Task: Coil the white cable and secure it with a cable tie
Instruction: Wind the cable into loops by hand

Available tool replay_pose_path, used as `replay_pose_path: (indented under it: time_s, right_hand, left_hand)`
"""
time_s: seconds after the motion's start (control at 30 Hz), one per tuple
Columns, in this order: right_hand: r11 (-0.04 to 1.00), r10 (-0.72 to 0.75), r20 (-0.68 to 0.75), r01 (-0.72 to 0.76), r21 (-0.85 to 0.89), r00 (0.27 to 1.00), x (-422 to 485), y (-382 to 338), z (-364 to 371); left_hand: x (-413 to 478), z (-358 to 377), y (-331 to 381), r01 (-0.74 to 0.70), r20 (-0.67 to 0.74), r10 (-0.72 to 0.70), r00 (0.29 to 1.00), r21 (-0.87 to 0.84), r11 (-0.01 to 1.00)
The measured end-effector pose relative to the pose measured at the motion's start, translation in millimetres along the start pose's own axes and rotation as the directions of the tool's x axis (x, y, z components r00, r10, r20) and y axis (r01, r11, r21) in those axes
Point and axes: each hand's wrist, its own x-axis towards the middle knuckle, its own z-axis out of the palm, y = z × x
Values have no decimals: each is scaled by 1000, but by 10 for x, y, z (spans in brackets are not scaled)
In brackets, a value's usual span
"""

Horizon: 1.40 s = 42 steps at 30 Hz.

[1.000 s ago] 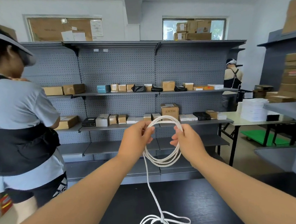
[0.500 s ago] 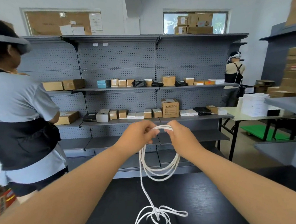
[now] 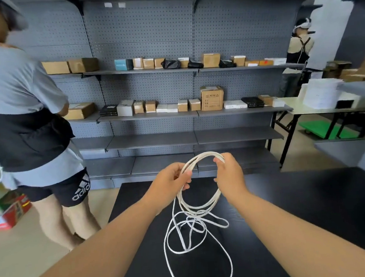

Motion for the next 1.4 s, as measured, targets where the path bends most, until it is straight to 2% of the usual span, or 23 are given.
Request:
replay_pose_path:
  time_s: [0.13,0.23,0.33,0.4,0.5,0.67,0.73,0.8,0.9,1.07,1.2,1.27,1.33,1.4]
  right_hand:
    - [974,175,26,-177,143,984,-201,344,184]
    - [914,320,115,-338,223,941,-385,577,299]
    - [900,383,240,-419,122,892,-535,772,336]
    - [940,335,310,-339,-43,890,-572,915,340]
    - [959,236,404,-143,-245,884,-607,1026,319]
    - [935,110,570,110,-338,814,-659,1050,335]
    - [895,89,577,189,-404,812,-672,1055,356]
    - [872,73,533,206,-445,843,-674,1031,359]
    - [875,57,477,186,-447,877,-652,986,341]
    - [895,31,381,144,-422,924,-549,915,253]
    - [938,39,289,64,-339,957,-489,937,189]
    - [957,51,238,21,-290,970,-481,973,178]
    - [970,78,158,-38,-242,984,-476,1014,174]
    - [978,106,75,-90,-190,992,-477,1055,181]
  left_hand:
    - [-110,79,-270,-28,-58,43,997,242,970]
    - [-186,96,-487,-78,-43,114,993,493,867]
    - [-248,88,-699,-74,12,83,996,595,800]
    - [-282,81,-810,-71,59,43,997,630,773]
    - [-317,73,-918,-105,161,-4,987,663,742]
    - [-315,94,-938,-227,311,-33,950,756,614]
    - [-320,101,-931,-248,328,-27,944,764,596]
    - [-337,116,-940,-206,299,-32,954,727,655]
    - [-356,152,-945,-37,203,-89,975,546,837]
    - [-331,176,-880,117,93,-162,982,370,922]
    - [-298,196,-876,256,40,-273,961,234,938]
    - [-279,192,-902,348,46,-352,935,73,935]
    - [-273,209,-908,439,88,-431,898,-100,893]
    - [-265,247,-921,484,100,-474,875,-185,855]
